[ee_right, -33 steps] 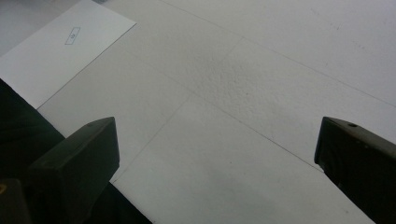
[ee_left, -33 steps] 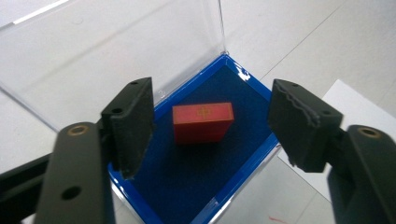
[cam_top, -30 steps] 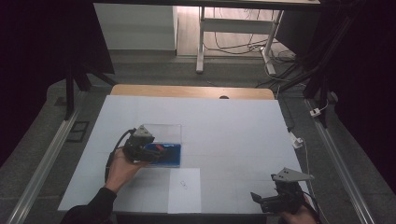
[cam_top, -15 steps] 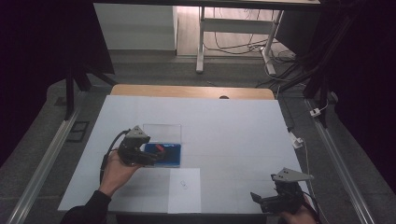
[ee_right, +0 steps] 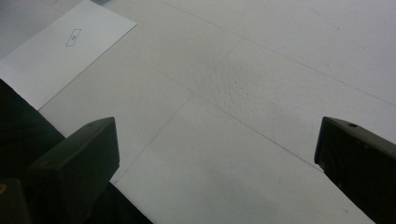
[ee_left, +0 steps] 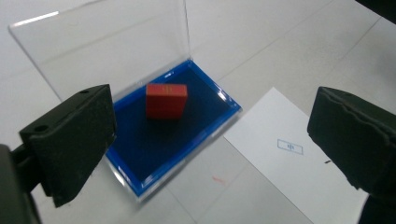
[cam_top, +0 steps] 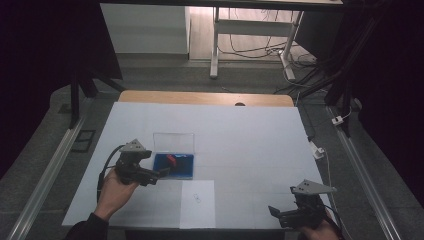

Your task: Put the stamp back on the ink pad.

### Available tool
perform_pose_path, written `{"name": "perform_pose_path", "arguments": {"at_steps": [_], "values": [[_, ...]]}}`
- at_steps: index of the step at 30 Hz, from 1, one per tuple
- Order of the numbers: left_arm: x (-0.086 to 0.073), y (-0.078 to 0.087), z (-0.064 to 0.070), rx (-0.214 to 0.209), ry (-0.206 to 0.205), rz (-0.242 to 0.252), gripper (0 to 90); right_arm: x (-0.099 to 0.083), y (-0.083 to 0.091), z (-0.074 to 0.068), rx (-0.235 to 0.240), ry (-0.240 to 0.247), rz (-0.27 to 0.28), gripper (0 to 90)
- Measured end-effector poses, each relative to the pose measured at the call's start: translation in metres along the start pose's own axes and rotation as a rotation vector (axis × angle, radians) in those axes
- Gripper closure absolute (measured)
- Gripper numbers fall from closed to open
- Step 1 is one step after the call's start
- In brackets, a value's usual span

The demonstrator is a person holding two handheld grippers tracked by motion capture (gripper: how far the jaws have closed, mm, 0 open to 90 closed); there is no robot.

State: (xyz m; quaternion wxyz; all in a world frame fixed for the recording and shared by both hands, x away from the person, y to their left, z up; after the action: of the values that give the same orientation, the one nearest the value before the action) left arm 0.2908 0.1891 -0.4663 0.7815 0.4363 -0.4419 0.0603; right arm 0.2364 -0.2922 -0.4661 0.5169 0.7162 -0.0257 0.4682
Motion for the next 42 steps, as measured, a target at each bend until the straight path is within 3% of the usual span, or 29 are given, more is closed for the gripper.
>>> {"name": "perform_pose_path", "arguments": {"at_steps": [10, 17, 21, 31, 42], "values": [[-0.020, 0.027, 0.004, 0.010, 0.005, 0.033, 0.7, 0.000, 0.000, 0.001, 0.003, -0.011, 0.004, 0.3], [-0.031, 0.037, 0.007, 0.017, -0.001, 0.035, 0.0, 0.000, 0.000, 0.001, 0.003, -0.011, 0.007, 0.0], [-0.039, 0.044, 0.009, 0.030, -0.010, 0.036, 0.0, 0.000, 0.000, 0.001, 0.003, -0.013, 0.010, 0.0], [-0.060, 0.063, 0.010, 0.071, 0.012, 0.036, 0.0, 0.000, 0.000, 0.001, 0.000, -0.011, 0.005, 0.0], [-0.088, 0.077, 0.007, 0.131, 0.052, -0.016, 0.0, 0.000, 0.000, 0.001, -0.002, -0.013, 0.003, 0.0]]}}
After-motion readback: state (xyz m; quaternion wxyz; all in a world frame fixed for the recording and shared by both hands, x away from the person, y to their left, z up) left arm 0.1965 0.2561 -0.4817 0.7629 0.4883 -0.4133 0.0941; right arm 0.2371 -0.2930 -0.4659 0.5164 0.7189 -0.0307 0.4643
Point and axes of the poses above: each handheld gripper's, and its own axes: y roughly backward along the jaws, x roughly out of its top, z roughly to its right, the point moved 1 cm from there along -y, roughly forward along the jaws, and after that the axes turned 1 degree about -z, right-handed, at the moved point
